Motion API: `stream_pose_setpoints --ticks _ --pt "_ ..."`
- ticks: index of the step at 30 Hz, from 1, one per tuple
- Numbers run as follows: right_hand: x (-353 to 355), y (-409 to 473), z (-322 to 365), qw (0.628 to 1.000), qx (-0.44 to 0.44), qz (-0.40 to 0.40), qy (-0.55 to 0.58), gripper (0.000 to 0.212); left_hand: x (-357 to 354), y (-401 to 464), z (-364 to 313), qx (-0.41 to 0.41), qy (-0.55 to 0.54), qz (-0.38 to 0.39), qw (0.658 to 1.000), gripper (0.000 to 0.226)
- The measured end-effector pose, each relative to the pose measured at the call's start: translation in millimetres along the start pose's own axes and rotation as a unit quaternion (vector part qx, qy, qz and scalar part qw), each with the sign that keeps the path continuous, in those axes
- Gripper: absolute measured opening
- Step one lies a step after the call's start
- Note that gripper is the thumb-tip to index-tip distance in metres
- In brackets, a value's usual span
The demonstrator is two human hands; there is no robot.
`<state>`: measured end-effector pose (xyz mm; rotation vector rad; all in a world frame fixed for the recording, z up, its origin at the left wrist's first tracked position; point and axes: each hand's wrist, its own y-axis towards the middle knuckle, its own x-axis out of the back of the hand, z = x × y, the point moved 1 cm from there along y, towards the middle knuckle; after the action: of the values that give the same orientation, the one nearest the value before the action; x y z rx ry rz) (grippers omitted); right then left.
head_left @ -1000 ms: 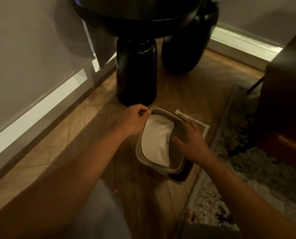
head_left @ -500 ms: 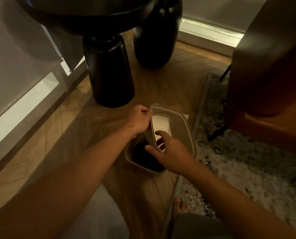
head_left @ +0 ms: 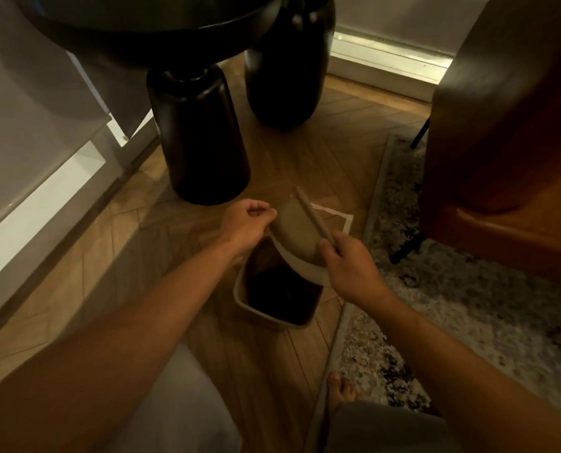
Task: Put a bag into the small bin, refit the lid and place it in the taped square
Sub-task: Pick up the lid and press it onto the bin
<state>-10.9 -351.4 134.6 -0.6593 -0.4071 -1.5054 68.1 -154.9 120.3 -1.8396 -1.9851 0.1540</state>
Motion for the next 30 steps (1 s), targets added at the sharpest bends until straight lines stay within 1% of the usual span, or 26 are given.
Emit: stream_pose_setpoints --ticks 2,4,6,8,10,12,14,15,17,19,21,23,25,27,30 --pt "11.7 2.8 2.3 0.998 -0.021 -0.022 0.061 0.031 5.8 1.4 2.8 -0.01 0.037 -0.006 0.999 0.022" --pt "21.8 4.8 3.4 0.986 -0.049 -0.032 0.155 0.032 9.0 2.4 6.9 -0.005 0.062 0.01 0.998 0.031" --pt "30.2 7.6 2.5 0.965 -0.064 -0.045 0.252 0.032 8.2 1.9 11.7 0.001 0.077 0.034 0.996 0.041" --pt "35.9 11.7 1.1 0.938 -0.081 -0.066 0.33 0.037 3.9 0.1 14.5 0.013 0.089 0.06 0.994 0.05" --pt "37.2 14.9 -1.6 0.908 -0.114 -0.078 0.396 0.042 -2.3 -2.4 19.2 0.054 0.071 0.109 0.99 0.064" --pt "33.3 19.0 -6.0 0.869 -0.153 -0.101 0.46 0.041 -8.1 -6.1 24.7 0.104 0.039 0.176 0.978 0.078" --pt "27.8 22.9 -10.9 0.826 -0.196 -0.121 0.514 0.033 -13.5 -8.4 30.8 0.144 -0.016 0.228 0.963 0.081" --pt "25.5 24.5 -12.9 0.812 -0.214 -0.126 0.529 0.031 -15.4 -8.5 33.2 0.158 -0.047 0.241 0.956 0.081" --pt "21.6 27.6 -19.8 0.797 -0.234 -0.126 0.542 0.028 -17.5 -6.5 36.7 0.17 -0.079 0.234 0.954 0.079" --pt "18.0 30.7 -28.9 0.802 -0.243 -0.116 0.533 0.025 -16.2 -1.3 38.7 0.163 -0.064 0.196 0.965 0.075" --pt "13.1 33.4 -38.5 0.829 -0.236 -0.087 0.5 0.021 -12.4 6.9 40.0 0.14 -0.045 0.153 0.977 0.069" --pt "6.9 34.4 -44.5 0.859 -0.235 -0.059 0.451 0.031 -6.5 16.0 42.0 0.101 -0.016 0.12 0.987 0.065" --pt "0.1 34.9 -49.2 0.89 -0.234 -0.036 0.391 0.03 1.6 23.4 45.9 0.059 0.027 0.105 0.992 0.066" --pt "-7.9 36.4 -56.8 0.917 -0.231 -0.016 0.325 0.026 10.6 27.6 52.8 0.041 0.07 0.096 0.992 0.07" --pt "-24.2 35.5 -71.5 0.944 -0.232 0.006 0.236 0.022 20.2 31.7 64.0 0.025 0.117 0.093 0.988 0.068"
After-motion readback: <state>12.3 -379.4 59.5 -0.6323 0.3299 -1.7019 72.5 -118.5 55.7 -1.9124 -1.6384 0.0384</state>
